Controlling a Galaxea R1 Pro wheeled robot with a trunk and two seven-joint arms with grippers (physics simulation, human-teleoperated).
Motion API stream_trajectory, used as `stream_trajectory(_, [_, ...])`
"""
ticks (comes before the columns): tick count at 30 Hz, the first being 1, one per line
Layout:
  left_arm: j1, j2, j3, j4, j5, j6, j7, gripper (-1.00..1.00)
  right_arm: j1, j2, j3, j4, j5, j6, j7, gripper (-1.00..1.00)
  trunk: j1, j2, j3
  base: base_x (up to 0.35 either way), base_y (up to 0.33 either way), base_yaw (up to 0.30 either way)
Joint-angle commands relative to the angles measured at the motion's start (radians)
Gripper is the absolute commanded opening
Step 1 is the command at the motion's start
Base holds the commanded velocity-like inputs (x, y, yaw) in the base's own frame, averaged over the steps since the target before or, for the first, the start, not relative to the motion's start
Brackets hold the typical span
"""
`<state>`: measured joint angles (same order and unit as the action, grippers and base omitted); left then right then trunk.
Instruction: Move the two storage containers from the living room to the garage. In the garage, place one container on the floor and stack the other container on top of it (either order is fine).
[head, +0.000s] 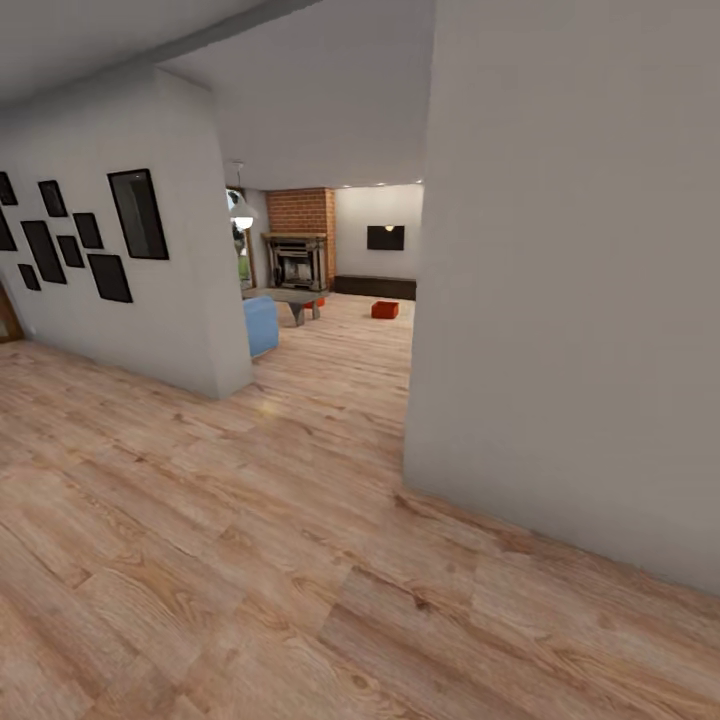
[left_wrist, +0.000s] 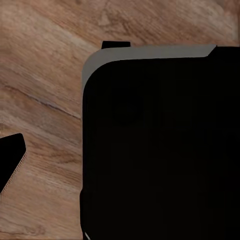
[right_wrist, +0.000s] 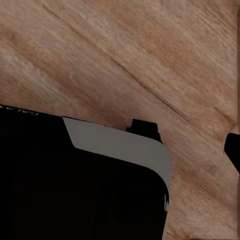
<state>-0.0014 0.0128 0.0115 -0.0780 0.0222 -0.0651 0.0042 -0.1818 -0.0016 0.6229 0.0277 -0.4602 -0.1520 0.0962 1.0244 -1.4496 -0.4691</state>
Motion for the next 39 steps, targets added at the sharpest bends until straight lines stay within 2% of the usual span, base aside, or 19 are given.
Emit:
stream_trajectory(1, [0.0,0.0,0.001,0.0,0.002,-0.002,0.0,1.0,-0.001,0.0,0.006,0.003,-0.011,-0.005,0.007,1.0,0.001,0.0,-0.001,0.322,0.0,0.012])
stream_trajectory(39, [0.0,0.0,0.001,0.0,0.002,-0.002,0.0,1.0,-0.001,-0.001,0.008,0.003,-0.002,-0.005,0.007,1.0,0.001,0.0,-0.001,0.322,0.0,0.002])
